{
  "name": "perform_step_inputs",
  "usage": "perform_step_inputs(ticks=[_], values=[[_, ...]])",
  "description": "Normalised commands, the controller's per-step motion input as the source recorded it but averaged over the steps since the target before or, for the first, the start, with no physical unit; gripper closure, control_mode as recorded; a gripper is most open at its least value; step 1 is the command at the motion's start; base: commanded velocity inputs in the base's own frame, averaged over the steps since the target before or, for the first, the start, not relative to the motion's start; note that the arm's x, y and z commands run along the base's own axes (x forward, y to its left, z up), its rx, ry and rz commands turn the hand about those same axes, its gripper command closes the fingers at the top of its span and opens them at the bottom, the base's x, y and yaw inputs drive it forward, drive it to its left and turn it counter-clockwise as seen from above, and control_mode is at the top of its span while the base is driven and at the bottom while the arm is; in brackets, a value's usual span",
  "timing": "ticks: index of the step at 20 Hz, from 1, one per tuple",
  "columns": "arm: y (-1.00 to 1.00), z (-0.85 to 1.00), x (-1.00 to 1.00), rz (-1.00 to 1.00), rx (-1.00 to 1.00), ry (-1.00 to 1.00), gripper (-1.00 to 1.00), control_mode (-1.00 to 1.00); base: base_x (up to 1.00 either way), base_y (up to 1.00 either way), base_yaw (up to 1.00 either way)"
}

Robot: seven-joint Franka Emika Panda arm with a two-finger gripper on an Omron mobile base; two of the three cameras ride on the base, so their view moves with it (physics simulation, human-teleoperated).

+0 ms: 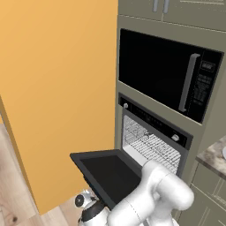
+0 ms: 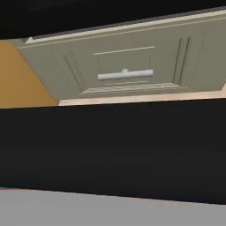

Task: Place the fish on the top rack of the oven, and slide the tray back inside. Close the oven door.

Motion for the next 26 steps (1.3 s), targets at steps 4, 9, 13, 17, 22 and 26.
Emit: perform_step_inputs(ticks=[4, 9, 13, 17, 22, 26], values=[[0.0, -1.0, 0.85, -0.13, -0.29, -0.1, -1.0, -1.0, 0.0, 0.0, 0.0], [-0.31, -0.91, 0.34, -0.2, -0.47, -0.25, -1.0, -1.0, 0.0, 0.0, 0.0], [-0.93, -0.27, -0.03, -0.32, -0.69, -0.26, -1.0, -1.0, 0.0, 0.0, 0.0], [-0.99, 0.0, 0.0, -0.35, -0.72, -0.15, -1.0, -1.0, 0.0, 0.0, 0.0], [-1.0, 0.18, 0.0, -0.33, -0.62, -0.02, -1.0, -1.0, 0.0, 0.0, 0.0], [-1.0, 0.34, 0.04, -0.32, -0.53, 0.0, -1.0, -1.0, 0.0, 0.0, 0.0]])
